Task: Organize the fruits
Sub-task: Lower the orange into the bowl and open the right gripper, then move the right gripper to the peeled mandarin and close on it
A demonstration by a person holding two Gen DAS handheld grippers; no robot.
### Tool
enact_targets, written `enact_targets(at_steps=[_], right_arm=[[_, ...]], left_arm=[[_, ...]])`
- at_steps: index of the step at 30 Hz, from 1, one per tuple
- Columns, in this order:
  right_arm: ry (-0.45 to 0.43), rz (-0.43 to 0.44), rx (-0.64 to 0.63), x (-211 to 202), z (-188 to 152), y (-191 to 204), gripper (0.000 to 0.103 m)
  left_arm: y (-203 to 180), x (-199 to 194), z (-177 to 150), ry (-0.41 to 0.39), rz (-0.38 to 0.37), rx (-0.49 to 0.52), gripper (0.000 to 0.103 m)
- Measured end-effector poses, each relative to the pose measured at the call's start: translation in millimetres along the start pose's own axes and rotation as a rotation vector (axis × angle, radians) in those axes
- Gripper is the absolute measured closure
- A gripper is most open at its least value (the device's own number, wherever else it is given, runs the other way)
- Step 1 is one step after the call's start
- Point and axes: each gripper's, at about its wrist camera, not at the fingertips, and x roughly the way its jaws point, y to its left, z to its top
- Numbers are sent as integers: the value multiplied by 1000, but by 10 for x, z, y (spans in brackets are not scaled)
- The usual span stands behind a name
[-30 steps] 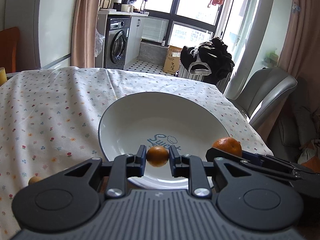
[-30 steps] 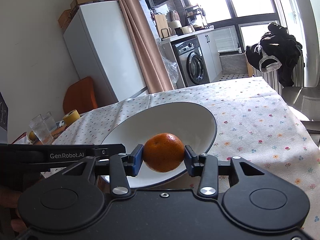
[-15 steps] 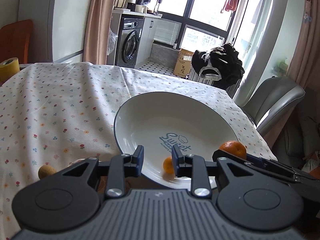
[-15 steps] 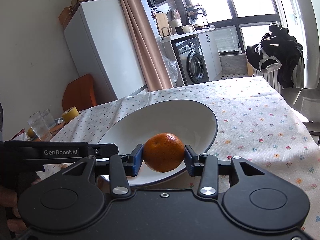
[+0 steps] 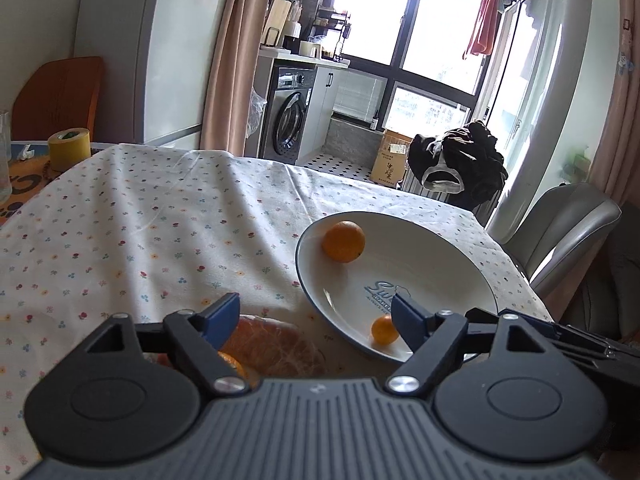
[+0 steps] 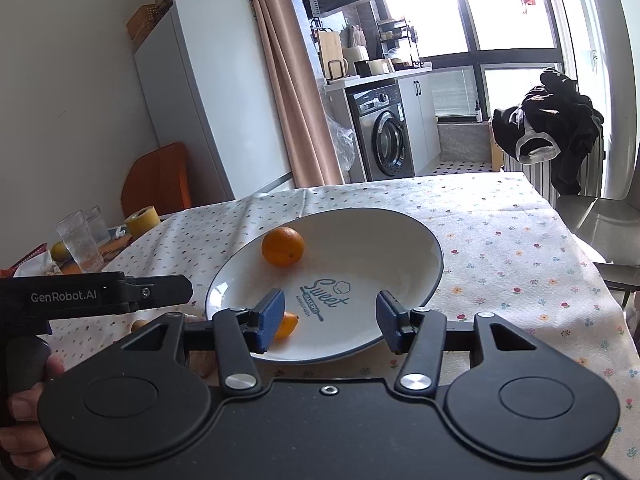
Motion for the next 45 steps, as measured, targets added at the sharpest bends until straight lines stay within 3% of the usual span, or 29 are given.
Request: enact_targets(at_steps=[6,9,26,29,34,45], right_arm=[[11,18,-4,-82,2,129,46],[9,36,10,-137,12,159,39],[65,64,-48,-143,-70,732,35],[87,66,-67,-117,-109,817,35],[132,73,-95,-44,-191,942,36],[224,56,-139,79,-371,1140,47]], left_arm=[[133,-171,-17,-14,24,-13,17],[202,-278,-27,-23,30,-13,16],[750,-593,-70,-16,29,-64,16],[858,-569,-103,15,-6,-109,20],[905,-536,-191,38,-12,-118,36],[979,-463,-340,81,-51,-120,61]])
